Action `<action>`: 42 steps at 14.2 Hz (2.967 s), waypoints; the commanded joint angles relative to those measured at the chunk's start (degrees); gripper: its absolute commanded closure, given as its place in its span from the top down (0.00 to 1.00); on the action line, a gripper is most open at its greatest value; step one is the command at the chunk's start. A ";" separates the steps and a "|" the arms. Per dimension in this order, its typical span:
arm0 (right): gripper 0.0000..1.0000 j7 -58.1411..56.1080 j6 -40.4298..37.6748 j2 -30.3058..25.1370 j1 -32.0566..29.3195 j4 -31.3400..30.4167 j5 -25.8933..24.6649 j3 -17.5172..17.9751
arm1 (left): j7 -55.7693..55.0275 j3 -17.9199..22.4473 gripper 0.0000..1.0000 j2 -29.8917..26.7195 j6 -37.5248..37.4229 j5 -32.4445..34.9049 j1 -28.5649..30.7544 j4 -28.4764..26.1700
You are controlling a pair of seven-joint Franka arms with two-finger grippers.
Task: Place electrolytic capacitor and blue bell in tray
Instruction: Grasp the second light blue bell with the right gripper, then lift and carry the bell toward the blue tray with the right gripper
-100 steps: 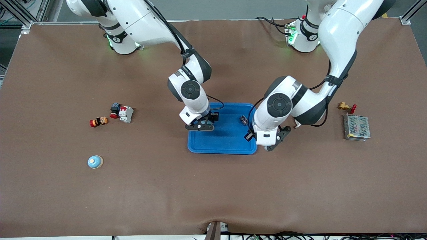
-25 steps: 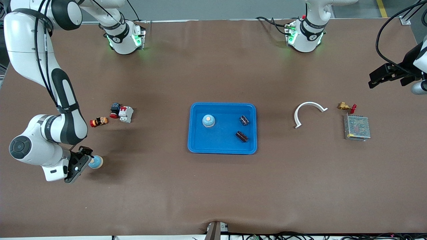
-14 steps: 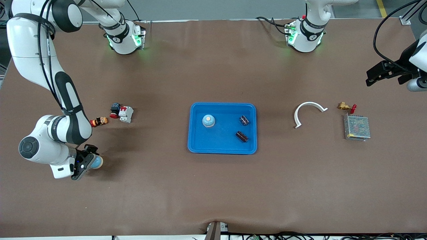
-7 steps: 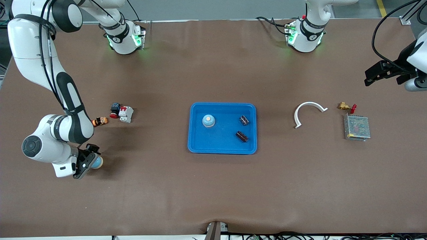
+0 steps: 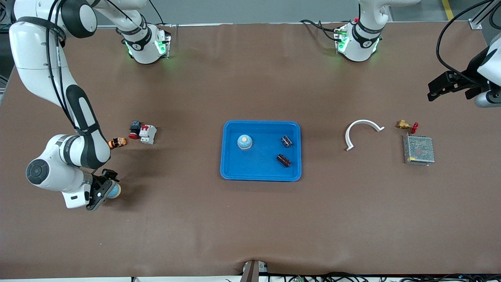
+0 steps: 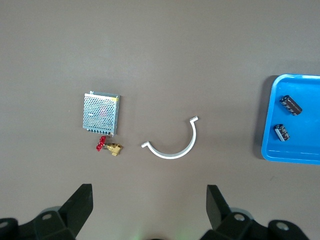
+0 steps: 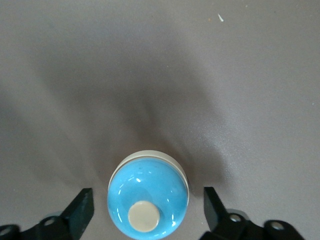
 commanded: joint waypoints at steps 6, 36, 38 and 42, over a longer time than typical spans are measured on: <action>0.59 -0.90 0.38 -0.31 -0.75 -0.51 1.39 0.68 | 0.57 0.00 1.00 -0.93 -0.09 -1.13 0.03 -0.90; 0.54 62.52 -13.94 -4.27 10.58 8.02 1.39 10.34 | 0.74 0.00 1.00 -0.67 0.00 -1.13 0.03 -0.63; 0.54 69.91 -13.94 -4.71 13.30 8.02 1.30 10.79 | 0.74 0.00 1.00 -0.67 -0.09 -1.13 0.11 -0.63; 0.54 81.87 -13.77 -5.58 19.10 8.19 0.42 10.70 | 0.83 0.00 1.00 -0.67 0.00 -1.21 0.20 -0.63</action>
